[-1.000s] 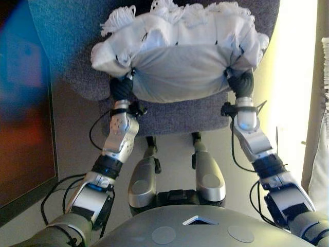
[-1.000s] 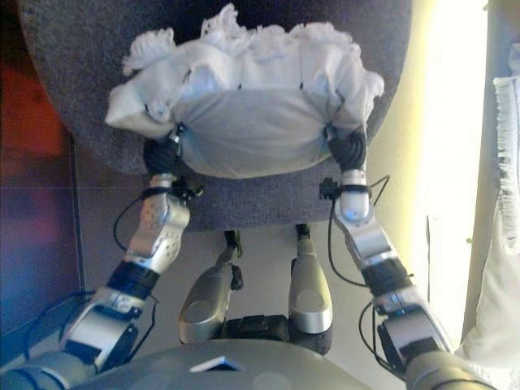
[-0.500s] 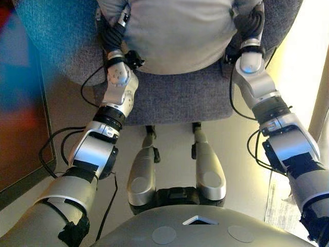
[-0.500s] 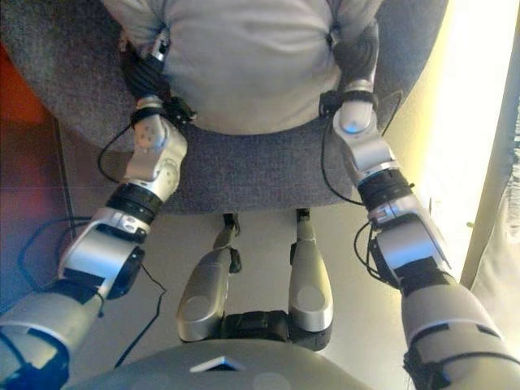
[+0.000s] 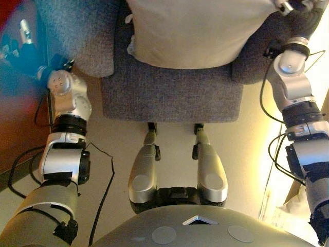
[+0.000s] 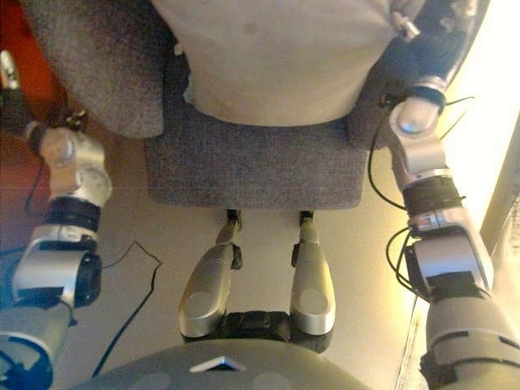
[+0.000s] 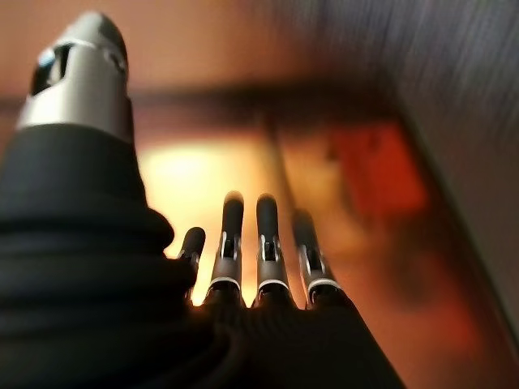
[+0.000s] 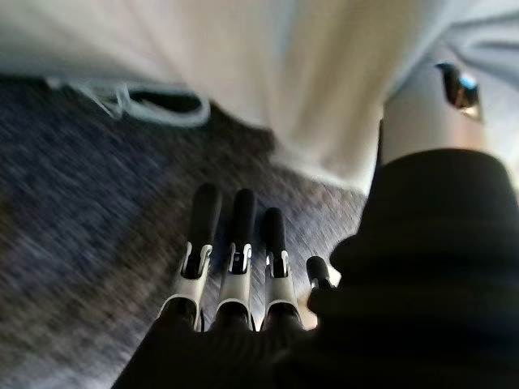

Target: Pick up the cushion and take it to the sofa

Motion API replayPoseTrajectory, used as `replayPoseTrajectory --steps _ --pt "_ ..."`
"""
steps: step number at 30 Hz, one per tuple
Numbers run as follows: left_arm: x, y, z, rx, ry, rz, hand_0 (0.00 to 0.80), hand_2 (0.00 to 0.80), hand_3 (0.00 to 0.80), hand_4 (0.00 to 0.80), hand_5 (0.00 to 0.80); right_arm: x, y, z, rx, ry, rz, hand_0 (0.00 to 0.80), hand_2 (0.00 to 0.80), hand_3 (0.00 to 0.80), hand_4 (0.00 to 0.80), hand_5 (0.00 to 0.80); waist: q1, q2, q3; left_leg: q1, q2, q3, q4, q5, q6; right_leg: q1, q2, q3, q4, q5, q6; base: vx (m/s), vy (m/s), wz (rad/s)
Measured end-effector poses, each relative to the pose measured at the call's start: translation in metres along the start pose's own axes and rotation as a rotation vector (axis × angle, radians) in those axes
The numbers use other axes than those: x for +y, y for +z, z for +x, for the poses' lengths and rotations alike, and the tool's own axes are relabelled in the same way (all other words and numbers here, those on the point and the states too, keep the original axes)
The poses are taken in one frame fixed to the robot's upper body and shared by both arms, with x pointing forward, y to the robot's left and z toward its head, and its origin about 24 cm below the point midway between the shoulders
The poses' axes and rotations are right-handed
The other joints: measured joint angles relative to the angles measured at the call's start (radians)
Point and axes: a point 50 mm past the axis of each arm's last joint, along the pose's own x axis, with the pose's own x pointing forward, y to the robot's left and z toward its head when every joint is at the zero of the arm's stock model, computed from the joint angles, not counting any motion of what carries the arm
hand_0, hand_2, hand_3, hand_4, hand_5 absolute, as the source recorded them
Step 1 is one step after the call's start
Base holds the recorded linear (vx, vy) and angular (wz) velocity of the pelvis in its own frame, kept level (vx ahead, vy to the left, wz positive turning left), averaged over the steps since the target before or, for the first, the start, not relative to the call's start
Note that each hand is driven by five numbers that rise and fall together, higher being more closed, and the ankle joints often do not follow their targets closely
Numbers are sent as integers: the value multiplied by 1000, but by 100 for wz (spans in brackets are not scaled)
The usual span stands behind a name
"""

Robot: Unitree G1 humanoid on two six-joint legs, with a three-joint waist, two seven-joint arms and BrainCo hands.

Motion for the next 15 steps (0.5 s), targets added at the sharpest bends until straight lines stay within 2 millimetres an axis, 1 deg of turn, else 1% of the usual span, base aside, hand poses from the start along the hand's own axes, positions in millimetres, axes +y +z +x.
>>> replayPoseTrajectory --steps 1,3,5,6,9,11,12,15 --pt "8 1 6 2 50 -4 0 0 0 0 0 -11 1 4 -7 -43 -6 0 0 0 0 0 8 0 0 0 -2 0 0 1 2 0 -2 0 0 1 1 0 29 4" --pt "26 3 14 -4 140 -1 0 0 0 0 0 -33 1 10 -7 -128 -6 0 0 0 0 0 11 0 0 4 -5 -1 0 3 3 7 -5 -2 0 2 3 -1 17 5" --pt "39 0 16 0 202 16 0 0 0 0 0 -50 0 12 -6 -188 -17 0 0 0 0 0 11 -1 0 13 -6 -1 0 3 4 16 -5 -3 0 2 4 0 0 0" --pt "43 -1 15 9 211 12 0 0 0 0 0 -57 1 12 -12 -208 -14 0 0 0 0 0 10 -1 0 19 -5 -1 0 3 4 20 -5 -3 0 2 4 0 0 0" --pt "71 -12 17 68 296 42 0 0 0 0 0 -80 -1 9 -16 -277 -11 0 0 0 0 0 6 -2 -1 59 -1 0 -1 -1 0 60 -1 -4 -1 1 2 64 -18 -6" --pt "89 -17 18 83 336 78 0 0 0 0 0 -97 -6 6 0 -336 -13 0 0 0 0 0 7 -8 -4 87 4 0 -1 -7 -5 86 4 -3 -1 -4 -3 84 -16 -6" --pt "93 -18 18 89 341 95 0 0 0 0 0 -106 -11 3 13 -361 -20 0 0 0 0 0 6 -12 -7 98 9 0 -1 -8 -7 97 8 -3 -1 -5 -5 71 -19 -5" --pt "122 -26 17 116 390 178 0 0 0 0 0 -127 -29 -10 70 -404 -53 0 0 0 0 0 8 -42 -42 112 23 0 -1 -17 -17 107 19 -3 -1 -13 -13 63 -37 -5"
